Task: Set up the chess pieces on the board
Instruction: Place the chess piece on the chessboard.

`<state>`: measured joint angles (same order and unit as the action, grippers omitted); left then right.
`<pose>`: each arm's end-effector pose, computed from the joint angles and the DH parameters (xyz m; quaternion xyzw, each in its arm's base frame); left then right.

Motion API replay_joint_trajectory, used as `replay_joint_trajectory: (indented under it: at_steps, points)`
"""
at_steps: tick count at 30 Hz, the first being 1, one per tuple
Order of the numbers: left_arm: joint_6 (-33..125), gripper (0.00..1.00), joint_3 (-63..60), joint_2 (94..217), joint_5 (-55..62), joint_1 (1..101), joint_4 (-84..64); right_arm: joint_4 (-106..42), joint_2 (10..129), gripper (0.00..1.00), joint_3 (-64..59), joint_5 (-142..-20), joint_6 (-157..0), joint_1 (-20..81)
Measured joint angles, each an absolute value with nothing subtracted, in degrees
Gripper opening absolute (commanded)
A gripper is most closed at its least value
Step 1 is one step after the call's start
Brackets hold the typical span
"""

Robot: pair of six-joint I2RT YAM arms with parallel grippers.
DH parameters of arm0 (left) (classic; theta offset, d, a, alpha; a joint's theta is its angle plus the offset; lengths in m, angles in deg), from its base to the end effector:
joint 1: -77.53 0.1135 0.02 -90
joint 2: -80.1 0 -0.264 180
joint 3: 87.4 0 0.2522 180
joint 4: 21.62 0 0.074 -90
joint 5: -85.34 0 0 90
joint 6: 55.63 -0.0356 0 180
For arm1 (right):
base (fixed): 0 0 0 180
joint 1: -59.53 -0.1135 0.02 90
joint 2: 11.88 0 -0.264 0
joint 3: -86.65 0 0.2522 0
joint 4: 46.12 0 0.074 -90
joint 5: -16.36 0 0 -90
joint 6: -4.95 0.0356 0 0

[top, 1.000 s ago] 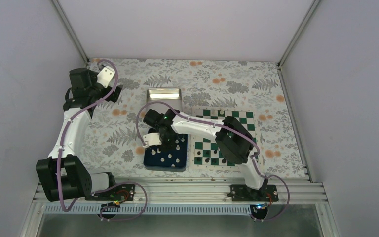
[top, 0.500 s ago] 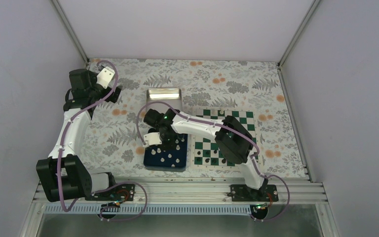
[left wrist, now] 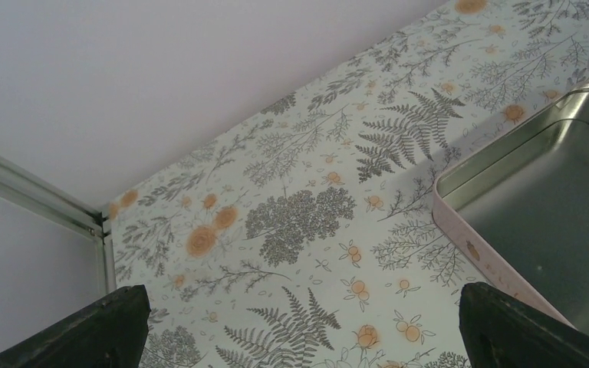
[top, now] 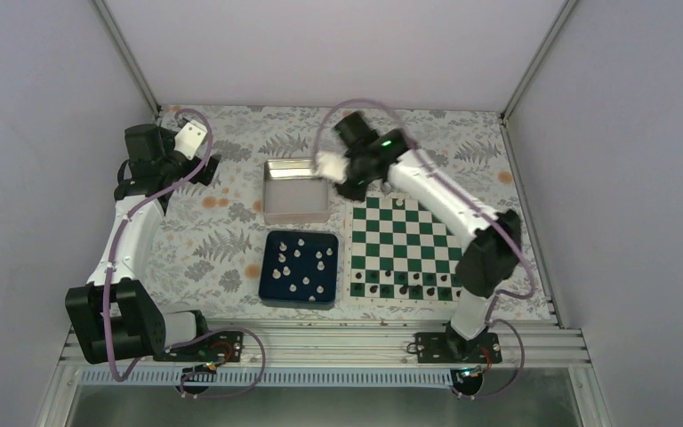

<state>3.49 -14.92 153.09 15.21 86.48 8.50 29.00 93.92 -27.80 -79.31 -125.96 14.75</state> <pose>0.2858 0.0328 0.3089 0.2467 0.8239 0.0252 0.5097 0.2707 0.2736 0.3051 -0.6723 0.7101 0.0553 0.2019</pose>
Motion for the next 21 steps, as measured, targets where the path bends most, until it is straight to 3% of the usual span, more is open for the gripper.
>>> replay_joint_trajectory:
  at_steps: [5,12,21]
  points:
    - [3.5,1.00,-14.9,153.1,15.7,86.5,8.5,28.9,87.7,0.04,-26.6,-77.8,-127.6,32.2]
    - [3.7,1.00,-14.9,153.1,16.4,86.5,8.3,28.8,89.1,0.04,-20.4,-78.2,-131.6,50.1]
    - [3.7,1.00,-14.9,153.1,16.4,86.5,8.3,26.7,94.0,0.04,-14.6,-78.9,-133.3,53.2]
